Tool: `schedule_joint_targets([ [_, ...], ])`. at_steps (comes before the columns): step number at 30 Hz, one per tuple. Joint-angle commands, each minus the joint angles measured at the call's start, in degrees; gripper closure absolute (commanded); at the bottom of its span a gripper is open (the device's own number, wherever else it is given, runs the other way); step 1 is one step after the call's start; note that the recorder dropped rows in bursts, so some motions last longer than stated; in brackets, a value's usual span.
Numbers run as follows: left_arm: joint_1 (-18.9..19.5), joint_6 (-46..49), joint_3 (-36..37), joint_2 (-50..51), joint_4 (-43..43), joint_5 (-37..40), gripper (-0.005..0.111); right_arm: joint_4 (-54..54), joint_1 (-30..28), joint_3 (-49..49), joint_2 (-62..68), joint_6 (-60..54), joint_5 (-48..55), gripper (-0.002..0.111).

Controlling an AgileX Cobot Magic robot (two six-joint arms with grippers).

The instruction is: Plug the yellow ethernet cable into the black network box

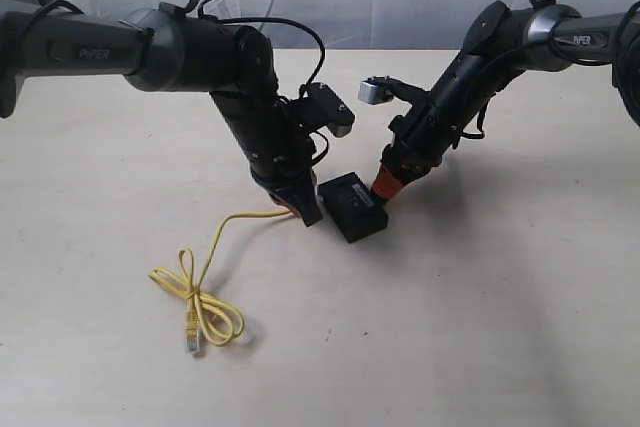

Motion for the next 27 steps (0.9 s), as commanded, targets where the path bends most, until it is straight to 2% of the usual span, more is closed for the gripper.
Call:
schedule_joint_targets([
  [1,-0.85,-0.10,-0.31,-0.26,-0.12,-0.62,0.106,-3.23,-0.23,0.37,2.05,-0.88,-3.73,0.109],
  [17,-1.82,1.43,-0.31,-0.26,-0.77,0.22,0.106,-0.28,-0.23,0.37,2.05,-0.78,-3.75,0.109],
  [27,-1.82,1.43,-0.31,-0.26,-3.60,-2.22,0.106,0.79,-0.23,0.37,2.05,-1.02,-3.89,0.109],
])
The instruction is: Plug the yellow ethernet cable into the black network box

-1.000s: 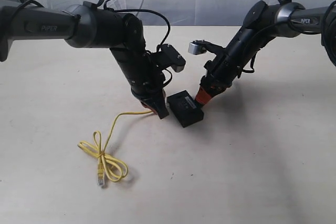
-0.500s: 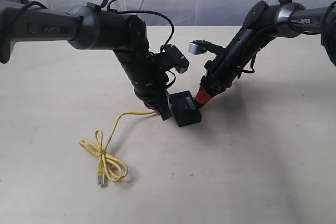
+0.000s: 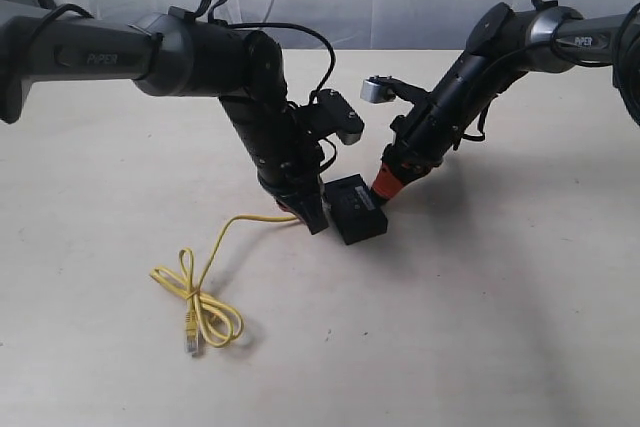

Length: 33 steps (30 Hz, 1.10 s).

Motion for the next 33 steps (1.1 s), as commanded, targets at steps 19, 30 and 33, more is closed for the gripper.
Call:
schedule_joint_targets([
  [19,-0.51,2.42,-0.31,-2.14,0.65,-0.58,0.106,-1.55,0.12,0.37,1.71,-0.92,-2.95,0.109],
  [30,-0.51,2.67,-0.31,-2.33,-0.40,3.64,0.106,-0.25,0.12,0.37,1.71,-4.37,-6.99,0.109],
  [33,-0.51,2.67,-0.31,-2.33,-0.40,3.87,0.106,-0.15,0.12,0.37,1.71,-4.26,-6.88,0.109],
])
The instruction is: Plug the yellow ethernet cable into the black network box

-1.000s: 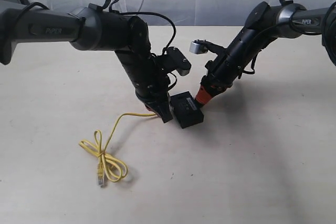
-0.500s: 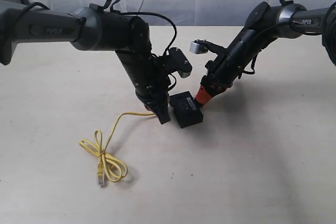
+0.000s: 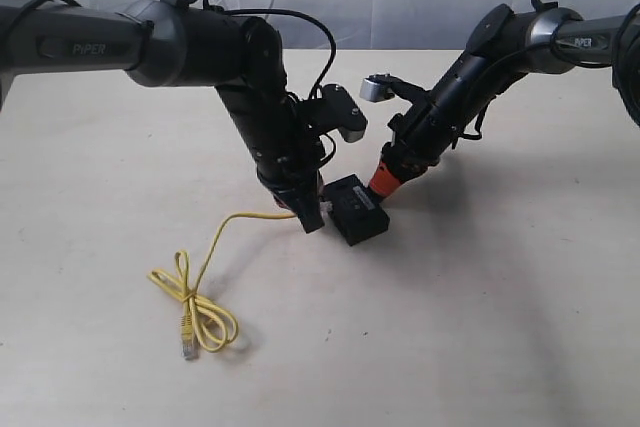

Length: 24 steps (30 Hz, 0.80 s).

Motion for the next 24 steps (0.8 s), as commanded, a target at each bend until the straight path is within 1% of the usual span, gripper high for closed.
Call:
schedule_joint_targets([
  [1,-0.31,-0.28,-0.31,-0.39,-0.80,1.26,0.106,-1.30,0.34,0.37,1.50,-0.79,-5.86,0.109],
  [5,-0.19,-2.45,-0.31,-0.39,0.20,4.23,0.106,-1.30,0.34,0.37,1.50,-0.79,-5.86,0.109],
  [7,-0.19,-3.03,-0.07,-0.39,1.49,3.26,0.106,-1.21,0.34,0.37,1.50,-0.79,-5.86,0.109],
  [10,-0.19,-3.03,0.15,-0.35,1.47,0.72,0.106,-1.27,0.34,0.37,1.50,-0.67,-5.62,0.109],
  [13,-0.19,-3.03,0.15,-0.14,1.23,-0.20,0.106,-1.04,0.34,0.37,1.50,-0.67,-5.49,0.109],
  [24,0.13,-3.03,0.15,2.62,-0.62,1.20,0.107,-0.94,0.34,0.37,1.50,-0.50,-4.92,0.109],
])
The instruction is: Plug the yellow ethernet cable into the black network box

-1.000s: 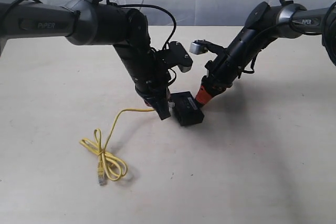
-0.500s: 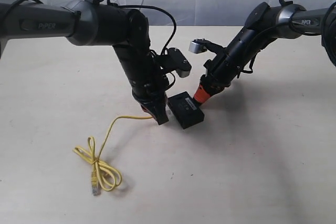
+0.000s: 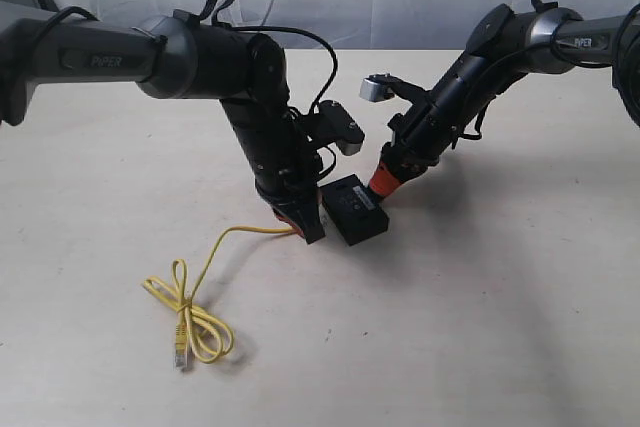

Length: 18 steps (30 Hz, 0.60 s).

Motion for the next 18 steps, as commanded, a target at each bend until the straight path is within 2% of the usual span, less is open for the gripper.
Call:
schedule_joint_targets([
  [1,0.35,-0.25,0.01,0.34,-0.54,0.24,0.107,-1.49,0.34,0.37,1.50,-0.50,-4.92,0.109],
  [12,1.47,-2.74,-0.13,-0.27,-0.56,2.44,0.107,-1.49,0.34,0.37,1.50,-0.37,-4.76,0.109],
  [16,1.09,-9.65,-0.13,-1.77,3.56,-1.97,0.107,-1.62,0.34,0.37,1.50,-0.37,-4.89,0.109],
  [18,-0.13,-13.98,-0.01,-1.77,9.41,-1.82,0.107,-1.62,0.34,0.37,1.50,-0.37,-4.78,0.109],
])
